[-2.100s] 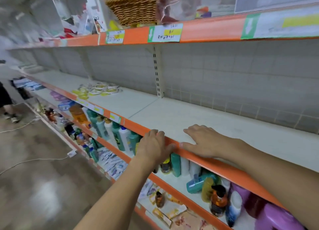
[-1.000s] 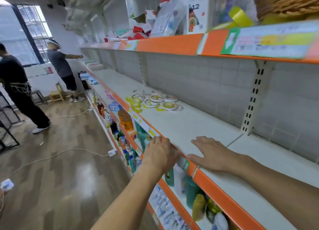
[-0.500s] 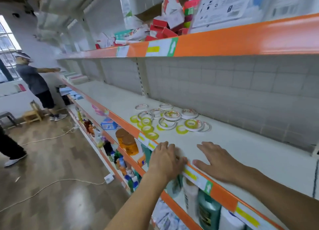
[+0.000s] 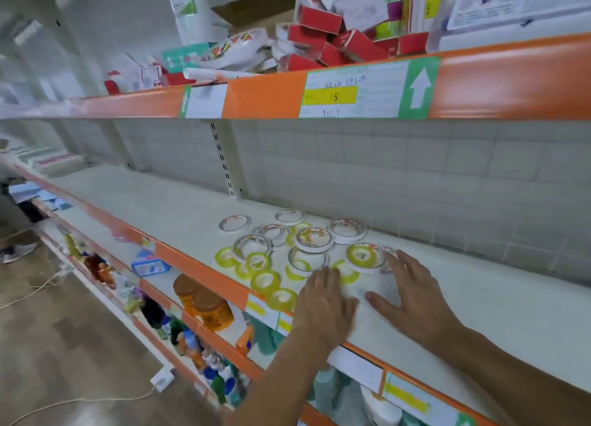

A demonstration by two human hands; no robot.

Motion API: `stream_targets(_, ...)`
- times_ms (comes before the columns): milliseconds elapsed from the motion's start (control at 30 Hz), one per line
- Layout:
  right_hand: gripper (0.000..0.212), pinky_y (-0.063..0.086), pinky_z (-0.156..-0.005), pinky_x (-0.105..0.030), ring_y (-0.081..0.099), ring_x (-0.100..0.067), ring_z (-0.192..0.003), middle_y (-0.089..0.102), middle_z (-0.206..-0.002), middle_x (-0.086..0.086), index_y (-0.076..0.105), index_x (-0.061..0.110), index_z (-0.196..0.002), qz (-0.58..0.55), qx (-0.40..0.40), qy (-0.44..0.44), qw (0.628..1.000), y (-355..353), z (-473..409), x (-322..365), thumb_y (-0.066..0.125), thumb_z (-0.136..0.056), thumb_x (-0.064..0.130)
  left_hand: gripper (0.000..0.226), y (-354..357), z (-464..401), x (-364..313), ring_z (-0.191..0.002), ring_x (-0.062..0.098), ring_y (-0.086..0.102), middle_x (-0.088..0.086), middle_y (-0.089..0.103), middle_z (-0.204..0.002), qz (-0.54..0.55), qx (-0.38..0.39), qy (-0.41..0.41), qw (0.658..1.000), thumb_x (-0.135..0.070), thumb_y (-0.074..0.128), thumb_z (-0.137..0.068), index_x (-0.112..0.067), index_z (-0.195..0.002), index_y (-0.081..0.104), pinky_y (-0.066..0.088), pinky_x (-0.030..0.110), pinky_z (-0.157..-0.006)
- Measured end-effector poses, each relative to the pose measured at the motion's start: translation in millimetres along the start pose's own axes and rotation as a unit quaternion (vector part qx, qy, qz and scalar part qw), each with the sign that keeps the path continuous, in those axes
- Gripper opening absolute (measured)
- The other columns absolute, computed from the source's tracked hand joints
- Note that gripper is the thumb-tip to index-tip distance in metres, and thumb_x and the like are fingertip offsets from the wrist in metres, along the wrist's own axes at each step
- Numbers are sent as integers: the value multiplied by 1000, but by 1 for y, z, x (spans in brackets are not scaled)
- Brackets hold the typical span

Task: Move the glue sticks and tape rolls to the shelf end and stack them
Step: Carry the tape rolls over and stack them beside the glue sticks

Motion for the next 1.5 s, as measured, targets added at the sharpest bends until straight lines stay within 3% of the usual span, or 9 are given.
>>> stream_targets(100,105,18,-119,-35,23,-23,-147,26,-159,-7,25,20,-155,-19,-10,29,999,5,-22,-1,56,-73,77,73,9,-23,5,-149,27,11,12,15,-161,12,-18,-3,1000,-51,32,-101,-8,-155,11,12,36,-122)
stream_targets(233,106,21,-120,-37,25,-23,-146,28,-159,-7,27,20,-155,-41,-4,33,999,10,-48,4,74,-72,66,82,21,-38,4,-151,24,7,10,13,-163,9,-44,9,999,-56,3,-89,-10,-157,9,8,38,-123)
stream_targets(433,109,23,-117,-34,24,-25,-146,26,-158,-2,17,22,-157,-9,93,34,995,8,-85,8,75,-74,63,84,24,-49,3,-147,26,24,8,38,-153,14,-60,17,998,-50,8,-81,-10,-153,28,19,45,-118)
stream_targets(567,106,32,-113,-37,33,-25,-139,39,-144,-4,30,25,-152,-69,117,74,988,9,-89,8,83,-67,57,61,21,-46,8,-113,26,60,5,66,-112,10,-129,-3,992,-52,40,-85,-12,-127,60,49,42,-93)
stream_targets(733,96,33,-108,-30,28,-22,-132,38,-129,0,44,22,-141,-64,52,108,991,11,-75,0,84,-62,60,65,16,-40,11,-92,24,59,2,61,-96,-3,-155,-32,987,-67,44,-76,-18,-111,68,52,40,-78)
stream_targets(933,95,30,-108,-25,30,-20,-121,37,-121,2,49,20,-137,-54,-6,58,997,-7,-46,-10,83,-58,60,72,15,-41,14,-92,26,55,2,59,-96,-3,-183,-32,983,-82,41,-73,-21,-100,70,48,41,-78)
stream_targets(1133,93,28,-102,-19,32,-19,-116,33,-119,3,48,21,-137,-21,-20,46,999,-6,-2,-26,80,-61,62,75,16,-42,14,-85,31,57,6,61,-93,43,-209,1,977,-81,48,-65,-17,-97,70,50,42,-76)
stream_targets(1300,92,24,-97,-13,35,-13,-116,38,-123,5,47,17,-135,-45,-65,35,996,-2,20,-32,80,-62,62,69,17,-40,12,-99,32,53,9,58,-104,139,-182,9,973,-58,83,-60,-13,-110,67,44,40,-89)
stream_targets(1500,101,34,-104,-25,44,-22,-116,46,-127,0,45,15,-141,3,-68,51,996,0,24,-28,64,-62,75,65,14,-37,10,-104,27,53,6,53,-110,183,-169,28,968,-41,88,-64,-14,-118,64,43,31,-91)
Point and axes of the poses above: each hand's wrist, its own z-axis away from the middle knuckle, its own y-axis out of the palm, x = y × z, the point moved 3 cm from there along -z, towards the middle knuckle
